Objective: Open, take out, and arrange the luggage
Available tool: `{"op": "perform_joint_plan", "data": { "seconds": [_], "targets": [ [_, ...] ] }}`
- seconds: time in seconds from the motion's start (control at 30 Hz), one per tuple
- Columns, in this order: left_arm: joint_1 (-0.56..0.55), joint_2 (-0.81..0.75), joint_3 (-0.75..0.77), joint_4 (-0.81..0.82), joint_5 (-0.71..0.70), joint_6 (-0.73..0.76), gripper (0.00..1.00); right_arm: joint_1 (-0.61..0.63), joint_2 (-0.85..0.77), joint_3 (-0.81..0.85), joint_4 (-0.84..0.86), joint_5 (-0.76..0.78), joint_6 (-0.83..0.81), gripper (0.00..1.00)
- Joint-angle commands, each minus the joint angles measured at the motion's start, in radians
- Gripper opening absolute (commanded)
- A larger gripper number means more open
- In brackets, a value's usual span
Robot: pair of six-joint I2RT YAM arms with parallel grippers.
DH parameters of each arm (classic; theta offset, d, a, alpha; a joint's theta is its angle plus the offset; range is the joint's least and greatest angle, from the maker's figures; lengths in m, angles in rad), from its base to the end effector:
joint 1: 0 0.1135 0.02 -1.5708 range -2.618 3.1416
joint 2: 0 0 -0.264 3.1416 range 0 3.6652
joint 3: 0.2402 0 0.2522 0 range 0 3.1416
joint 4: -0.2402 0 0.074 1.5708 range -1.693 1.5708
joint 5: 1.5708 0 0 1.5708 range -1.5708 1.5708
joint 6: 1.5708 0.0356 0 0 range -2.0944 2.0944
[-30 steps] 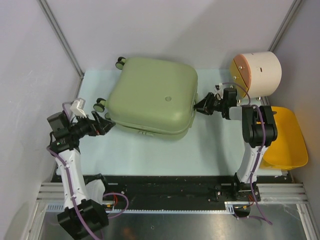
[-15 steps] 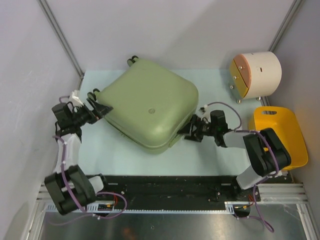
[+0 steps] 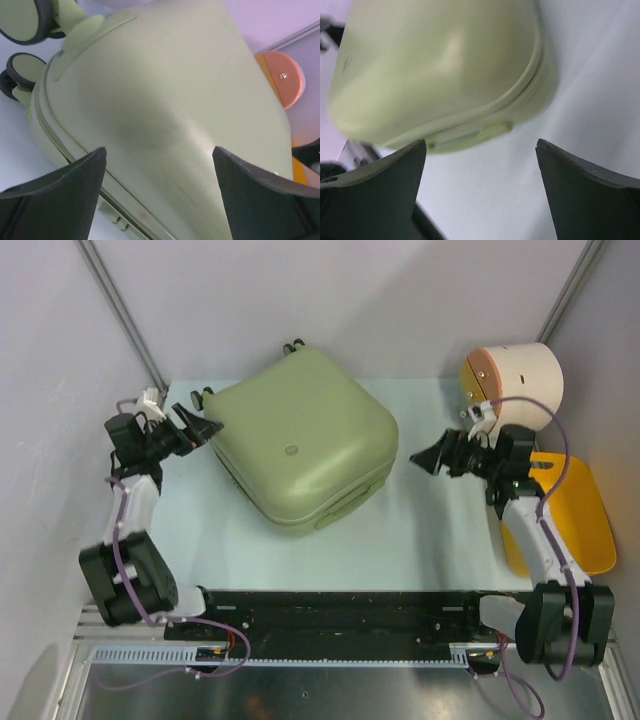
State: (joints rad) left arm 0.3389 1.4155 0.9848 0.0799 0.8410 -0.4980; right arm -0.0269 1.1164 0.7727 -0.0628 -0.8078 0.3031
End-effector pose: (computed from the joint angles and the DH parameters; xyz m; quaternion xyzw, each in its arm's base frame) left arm 0.3093 0.0809 0.2930 -0.0904 0.7787 -0.3751 0.4947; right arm 0.2461 0.0191 0.2857 -0.0870 0.7931 0.3947 0.4556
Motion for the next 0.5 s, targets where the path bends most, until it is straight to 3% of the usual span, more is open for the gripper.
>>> {"op": "perform_joint_plan", "data": {
  "seconds": [0.0,0.07,0.1,0.2,0.27,0.47],
  "targets": [
    [0.009,-0.239,-0.13,-0.015,-0.023,-0.03,0.95,-0.018,0.189,0.184,0.053,0.189,-0.079,0.92],
    [0.009,-0.325,-0.17,-0.049,-0.031,-0.037,0.98,-0.01,0.288,0.23,0.127,0.275,-0.062,0.87],
    [0.009,-0.345,-0.176,-0.07,-0.043,-0.034,1.0,-0.002,0.321,0.27,0.183,0.307,-0.059,0.76],
    [0.014,-0.401,-0.213,-0.12,-0.069,-0.056,1.0,0.024,0.454,0.383,0.231,0.38,-0.055,0.64],
    [0.015,-0.403,-0.242,-0.118,-0.054,-0.096,1.0,0.024,0.526,0.437,0.242,0.38,-0.047,0.61],
    [0.006,-0.33,-0.221,-0.091,-0.011,-0.088,1.0,0.067,0.755,0.482,0.427,0.187,0.054,0.53]
  ]
}}
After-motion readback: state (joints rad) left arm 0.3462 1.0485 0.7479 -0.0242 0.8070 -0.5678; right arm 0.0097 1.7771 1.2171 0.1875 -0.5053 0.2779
